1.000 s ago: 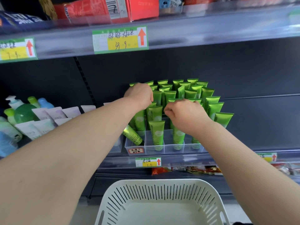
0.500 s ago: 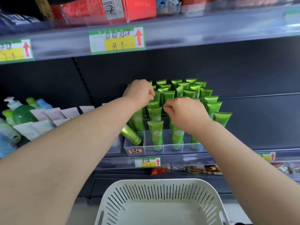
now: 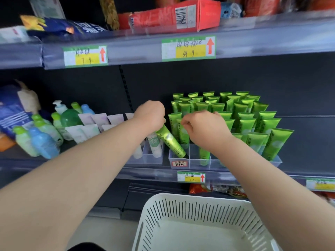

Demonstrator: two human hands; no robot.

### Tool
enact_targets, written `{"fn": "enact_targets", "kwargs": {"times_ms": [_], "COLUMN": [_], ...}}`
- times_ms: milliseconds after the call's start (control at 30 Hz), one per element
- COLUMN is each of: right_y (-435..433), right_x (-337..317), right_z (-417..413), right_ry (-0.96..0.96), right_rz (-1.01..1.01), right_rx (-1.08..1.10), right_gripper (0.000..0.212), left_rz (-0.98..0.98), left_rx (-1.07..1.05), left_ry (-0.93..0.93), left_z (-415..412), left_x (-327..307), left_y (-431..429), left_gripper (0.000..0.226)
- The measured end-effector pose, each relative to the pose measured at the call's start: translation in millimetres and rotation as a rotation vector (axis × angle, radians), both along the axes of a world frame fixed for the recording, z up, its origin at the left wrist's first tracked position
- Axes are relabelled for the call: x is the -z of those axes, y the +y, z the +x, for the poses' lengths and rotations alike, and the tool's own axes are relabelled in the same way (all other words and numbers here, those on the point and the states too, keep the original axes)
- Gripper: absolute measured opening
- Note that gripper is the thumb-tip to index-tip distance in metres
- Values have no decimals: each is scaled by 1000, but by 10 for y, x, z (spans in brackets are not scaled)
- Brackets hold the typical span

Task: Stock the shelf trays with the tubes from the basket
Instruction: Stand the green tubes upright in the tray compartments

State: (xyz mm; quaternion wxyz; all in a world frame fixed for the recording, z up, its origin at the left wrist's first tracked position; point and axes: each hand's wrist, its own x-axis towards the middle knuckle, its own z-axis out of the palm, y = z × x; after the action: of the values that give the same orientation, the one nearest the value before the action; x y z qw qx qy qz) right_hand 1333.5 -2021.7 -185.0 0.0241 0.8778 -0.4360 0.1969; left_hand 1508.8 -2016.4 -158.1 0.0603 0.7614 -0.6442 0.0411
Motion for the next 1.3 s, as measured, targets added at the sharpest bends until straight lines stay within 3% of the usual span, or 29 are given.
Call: {"fn": "enact_targets", "kwargs": {"times_ms": [133,267,367,533,700,800,1167,1300], "right_y": [31,27,30,29,22,32,19,-11], "right_x": [6,6,12,41,44,40,49,65], "right_z": [-21,-69,-88,-107,-141,-158,-236,-227], "right_ry": [-7,-2,2,-1,0,-5,16,7], "right_rz": [-12,0,7,4,-13,-26,-23,-15], "right_rx": [14,25,24,22,35,49,84,83], "right_gripper": [23,22,22,23,25,26,27,32], "left_rz": [56,96,131,99,5,36,173,185], "left_rx": [29,51,5,-42,132,190,250,201], "left_ry": [-124,-246,-267,-179,-70,112,164,298], "left_z": [-3,10,9,-54,-166,-233,-361,-284], "left_x": [86,164,214,196,115,97,39,-60], "left_y": [20,-31,-67,-71,-7,19,25,-21], "left_gripper": [13,27,18,16,9,10,20,20]}}
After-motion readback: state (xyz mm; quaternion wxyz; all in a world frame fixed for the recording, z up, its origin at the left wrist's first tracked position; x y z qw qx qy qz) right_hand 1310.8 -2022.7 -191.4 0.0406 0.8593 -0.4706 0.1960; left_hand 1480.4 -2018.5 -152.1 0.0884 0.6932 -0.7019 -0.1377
